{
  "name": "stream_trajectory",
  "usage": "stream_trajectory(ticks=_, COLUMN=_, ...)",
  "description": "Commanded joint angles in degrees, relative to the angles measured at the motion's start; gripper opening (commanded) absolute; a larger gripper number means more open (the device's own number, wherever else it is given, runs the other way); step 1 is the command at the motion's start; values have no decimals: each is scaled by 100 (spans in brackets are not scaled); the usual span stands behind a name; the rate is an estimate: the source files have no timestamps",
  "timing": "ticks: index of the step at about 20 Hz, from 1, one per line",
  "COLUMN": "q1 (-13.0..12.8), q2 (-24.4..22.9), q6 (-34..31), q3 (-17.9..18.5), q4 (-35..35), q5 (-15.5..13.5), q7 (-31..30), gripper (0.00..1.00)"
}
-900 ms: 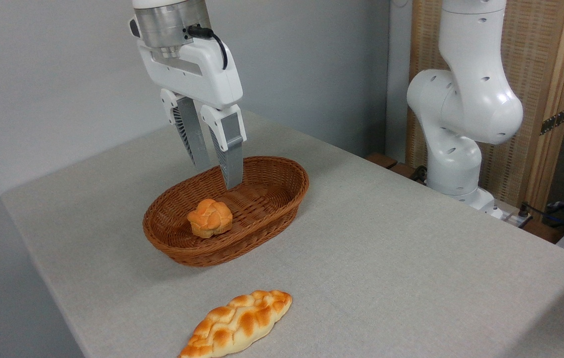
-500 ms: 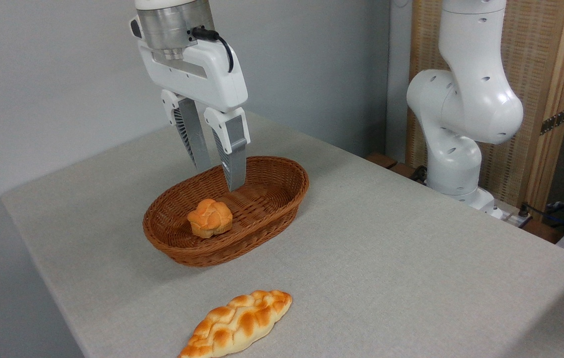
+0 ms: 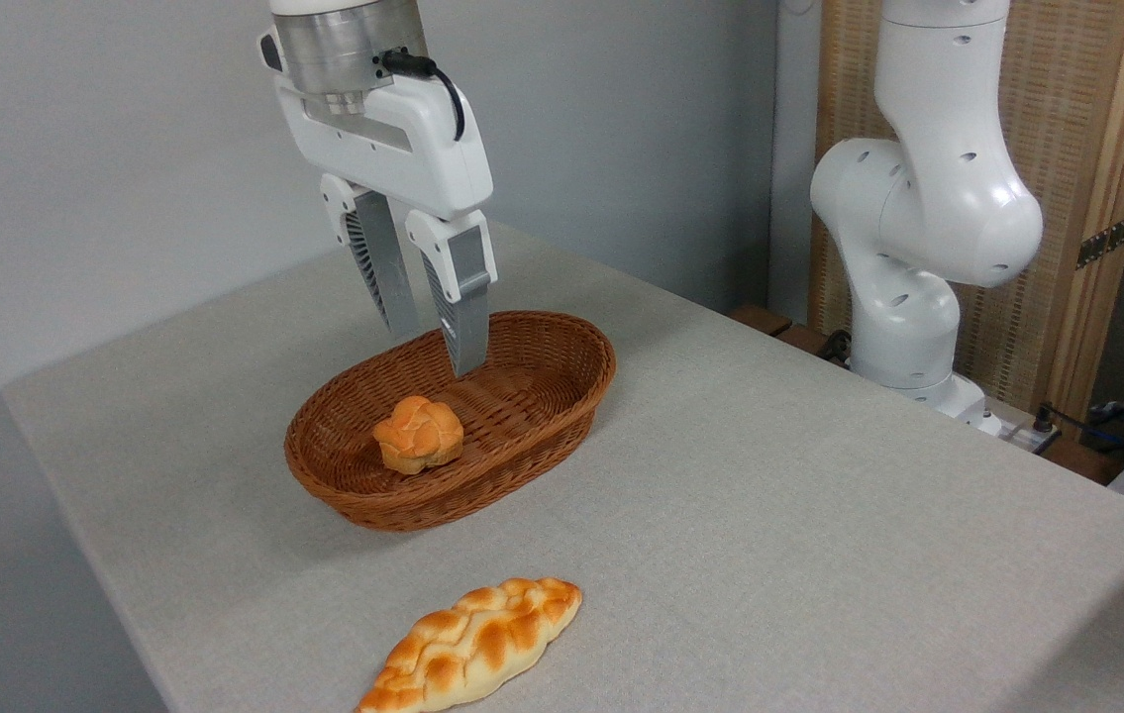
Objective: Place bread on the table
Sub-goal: 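Lower the open gripper toward the round bun in the wicker basket, then descend around the round bun and close the gripper on it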
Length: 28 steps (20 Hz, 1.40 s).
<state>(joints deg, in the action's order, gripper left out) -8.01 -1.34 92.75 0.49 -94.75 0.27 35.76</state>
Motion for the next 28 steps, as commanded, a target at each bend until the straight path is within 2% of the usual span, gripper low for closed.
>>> stream_trajectory(ticks=1, q1=-69, q2=-296, q6=505, q3=13, q4=-543, q5=-631, q7=54, gripper=100)
stream_trajectory(ticks=2, q1=-86, q2=-296, q6=690, q3=-13, q4=-658, q5=-790, q7=54, gripper=100)
stream_trajectory(ticks=3, q1=-130, q2=-296, q6=857, q3=-92, q4=-772, q5=-827, q7=45, gripper=100)
stream_trajectory(ticks=7, q1=-218, q2=-261, q6=1464, q3=-382, q4=-1264, q5=-880, q7=-95, gripper=100)
stream_trajectory(ticks=11, q1=-262, q2=-217, q6=2264, q3=-769, q4=-1827, q5=-888, q7=-560, gripper=100)
stream_trajectory(ticks=14, q1=-271, q2=-156, q6=2511, q3=-857, q4=-1995, q5=-880, q7=-605, gripper=100)
stream_trajectory(ticks=18, q1=-271, q2=-59, q6=2616, q3=-884, q4=-2214, q5=-766, q7=-509, gripper=100)
stream_trajectory(ticks=21, q1=-271, q2=-6, q6=2766, q3=-893, q4=-2451, q5=-353, q7=-500, gripper=100)
stream_trajectory(ticks=26, q1=-280, q2=82, q6=3153, q3=-1016, q4=-2698, q5=-352, q7=-517, gripper=99)
stream_trajectory(ticks=28, q1=-289, q2=82, q6=3153, q3=-1024, q4=-2698, q5=-352, q7=-500, gripper=70)
